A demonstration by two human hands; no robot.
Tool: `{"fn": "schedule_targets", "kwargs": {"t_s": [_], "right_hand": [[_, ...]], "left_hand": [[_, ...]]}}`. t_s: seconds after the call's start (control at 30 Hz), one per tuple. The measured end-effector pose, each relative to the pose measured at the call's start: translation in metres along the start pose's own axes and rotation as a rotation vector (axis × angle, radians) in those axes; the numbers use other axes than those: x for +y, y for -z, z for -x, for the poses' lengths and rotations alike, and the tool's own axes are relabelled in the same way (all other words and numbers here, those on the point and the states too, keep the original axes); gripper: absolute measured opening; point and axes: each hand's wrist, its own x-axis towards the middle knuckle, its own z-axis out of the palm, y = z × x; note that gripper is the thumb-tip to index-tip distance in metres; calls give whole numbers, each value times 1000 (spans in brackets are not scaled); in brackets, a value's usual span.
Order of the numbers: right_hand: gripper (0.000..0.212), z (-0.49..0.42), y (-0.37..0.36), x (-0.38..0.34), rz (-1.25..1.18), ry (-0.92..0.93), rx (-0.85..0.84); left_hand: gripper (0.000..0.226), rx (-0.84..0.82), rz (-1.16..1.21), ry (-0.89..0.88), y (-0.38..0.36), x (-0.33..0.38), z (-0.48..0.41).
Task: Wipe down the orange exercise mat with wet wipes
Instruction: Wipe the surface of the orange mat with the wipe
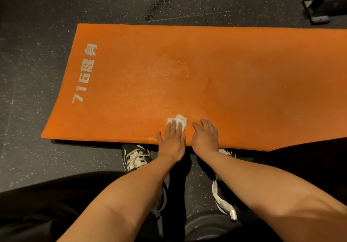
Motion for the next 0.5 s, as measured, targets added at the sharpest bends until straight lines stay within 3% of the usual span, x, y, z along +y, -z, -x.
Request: {"fn": "schedule_targets", "kwargs": {"t_s": [0.17, 0.37, 0.5], "right_hand": [[51, 11, 2, 6, 14, -22, 5], [50, 10, 7, 11, 24, -15, -17], [48, 13, 6, 21, -111, -23, 12]], "left_hand": [[50, 22, -73, -150, -3, 9, 7], [46, 202, -90, 118, 17, -29, -11], [50, 141, -93, 68, 1, -6, -1]]}}
